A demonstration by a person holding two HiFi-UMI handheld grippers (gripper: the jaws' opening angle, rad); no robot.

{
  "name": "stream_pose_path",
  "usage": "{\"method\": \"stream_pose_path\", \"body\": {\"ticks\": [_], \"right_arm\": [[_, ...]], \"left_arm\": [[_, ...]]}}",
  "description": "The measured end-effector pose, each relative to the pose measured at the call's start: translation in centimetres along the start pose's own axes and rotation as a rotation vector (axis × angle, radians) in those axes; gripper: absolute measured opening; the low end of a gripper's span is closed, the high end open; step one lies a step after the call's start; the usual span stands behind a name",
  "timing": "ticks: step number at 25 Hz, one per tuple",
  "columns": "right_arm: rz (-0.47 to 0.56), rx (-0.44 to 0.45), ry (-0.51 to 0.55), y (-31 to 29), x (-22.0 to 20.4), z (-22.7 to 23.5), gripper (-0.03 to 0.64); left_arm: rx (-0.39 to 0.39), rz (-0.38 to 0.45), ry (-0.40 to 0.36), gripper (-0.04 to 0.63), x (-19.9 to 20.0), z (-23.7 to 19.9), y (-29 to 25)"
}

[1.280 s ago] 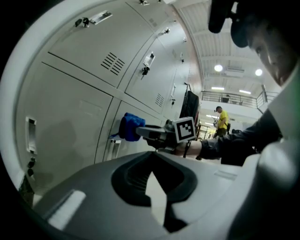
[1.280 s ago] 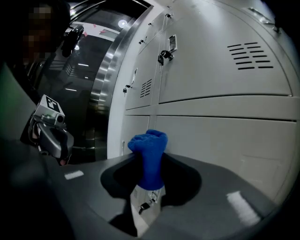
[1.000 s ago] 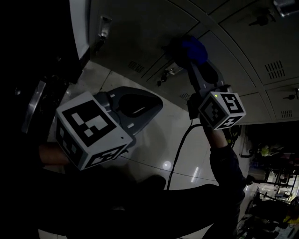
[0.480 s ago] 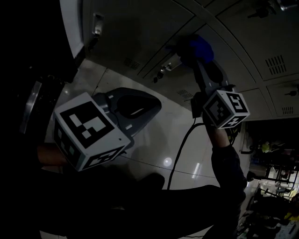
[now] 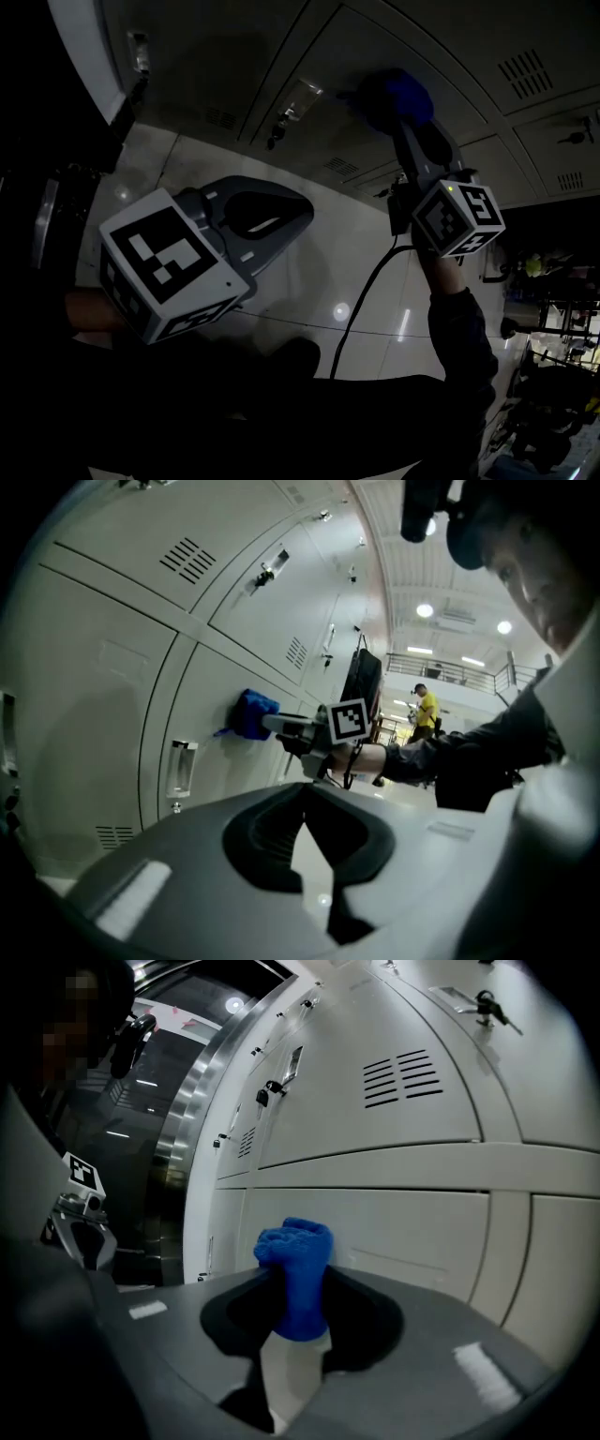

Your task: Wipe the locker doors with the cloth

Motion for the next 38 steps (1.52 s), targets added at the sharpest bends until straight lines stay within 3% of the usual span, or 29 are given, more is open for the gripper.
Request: {"method": "stream_pose_path", "body": {"ticks": [8, 23, 26, 38], "right_arm": [[-0.012, -0.067, 0.011, 3.8, -0.3, 3.8, 0.118], [-0.019, -0.164, -0.006, 8.0, -1.1, 7.5, 0.12], [-0.01, -0.137, 0.019, 7.6, -1.0, 6.3, 0.117], [-0.012, 0.125, -0.03, -2.3, -2.6, -4.7, 0.115]], "left_arm": [[-0.026, -0.006, -0.049, -0.003, 0.0, 0.7, -2.7], [-0.058, -0.041, -0.059, -0.003, -1.1, 1.6, -5.1], [-0.048, -0.038, -0.064, -0.003, -0.9, 1.4, -4.5], [0.023, -0.013, 0.017, -0.003, 0.8, 1.1, 1.1]]}}
Point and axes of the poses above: the fingertips, and each gripper's own axes: y backward along the fingers, z to its right, x out of its top, the point moved 7 cm from there along y, backward along the fingers, and after that the axes turned 13 degrees about z, right-handed, at the moved point
